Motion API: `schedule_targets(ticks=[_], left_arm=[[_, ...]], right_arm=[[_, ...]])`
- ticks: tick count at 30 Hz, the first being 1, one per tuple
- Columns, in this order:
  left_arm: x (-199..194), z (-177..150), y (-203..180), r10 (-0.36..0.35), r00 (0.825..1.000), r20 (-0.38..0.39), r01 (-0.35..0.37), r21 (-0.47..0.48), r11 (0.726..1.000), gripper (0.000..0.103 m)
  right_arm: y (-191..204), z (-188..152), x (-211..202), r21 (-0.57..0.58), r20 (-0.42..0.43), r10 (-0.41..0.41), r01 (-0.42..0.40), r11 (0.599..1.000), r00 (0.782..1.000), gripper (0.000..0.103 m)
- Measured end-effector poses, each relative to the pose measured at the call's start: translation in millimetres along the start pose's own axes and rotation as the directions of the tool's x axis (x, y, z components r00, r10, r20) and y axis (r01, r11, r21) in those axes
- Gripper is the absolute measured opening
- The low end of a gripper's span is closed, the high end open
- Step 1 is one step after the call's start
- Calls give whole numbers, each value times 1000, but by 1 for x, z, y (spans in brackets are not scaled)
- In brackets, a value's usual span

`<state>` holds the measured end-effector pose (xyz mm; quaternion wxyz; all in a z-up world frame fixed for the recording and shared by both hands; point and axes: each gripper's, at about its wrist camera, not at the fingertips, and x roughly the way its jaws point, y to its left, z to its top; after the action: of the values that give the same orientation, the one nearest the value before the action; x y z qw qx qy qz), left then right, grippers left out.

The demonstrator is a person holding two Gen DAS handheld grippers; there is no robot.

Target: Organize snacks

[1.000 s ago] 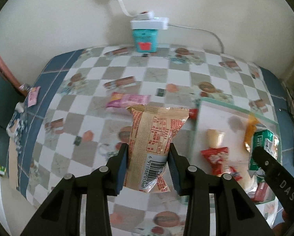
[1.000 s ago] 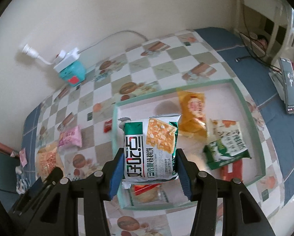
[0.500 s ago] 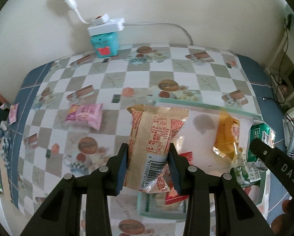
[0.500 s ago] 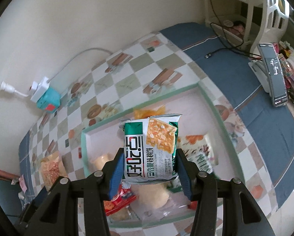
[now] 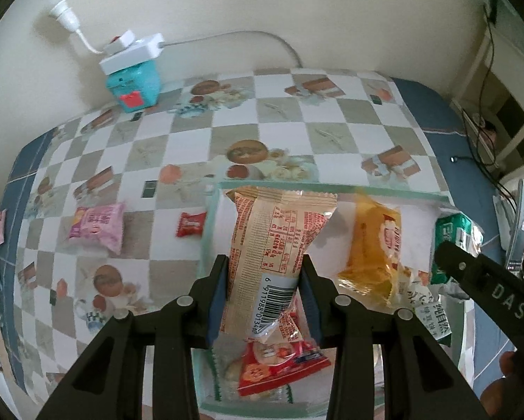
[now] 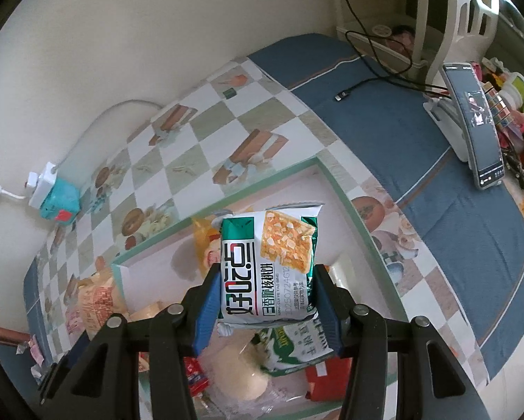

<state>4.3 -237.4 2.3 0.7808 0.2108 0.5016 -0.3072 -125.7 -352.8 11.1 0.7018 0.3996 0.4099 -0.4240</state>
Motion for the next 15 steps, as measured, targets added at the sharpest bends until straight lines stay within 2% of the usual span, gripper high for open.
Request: schedule_targets(ticks=[15], left_arm=[[16,-5,-9,-14,999,-39,15,22,1000,41]], right_arm=[[-4,1,23,5,-45,-48,49,999,998,53]])
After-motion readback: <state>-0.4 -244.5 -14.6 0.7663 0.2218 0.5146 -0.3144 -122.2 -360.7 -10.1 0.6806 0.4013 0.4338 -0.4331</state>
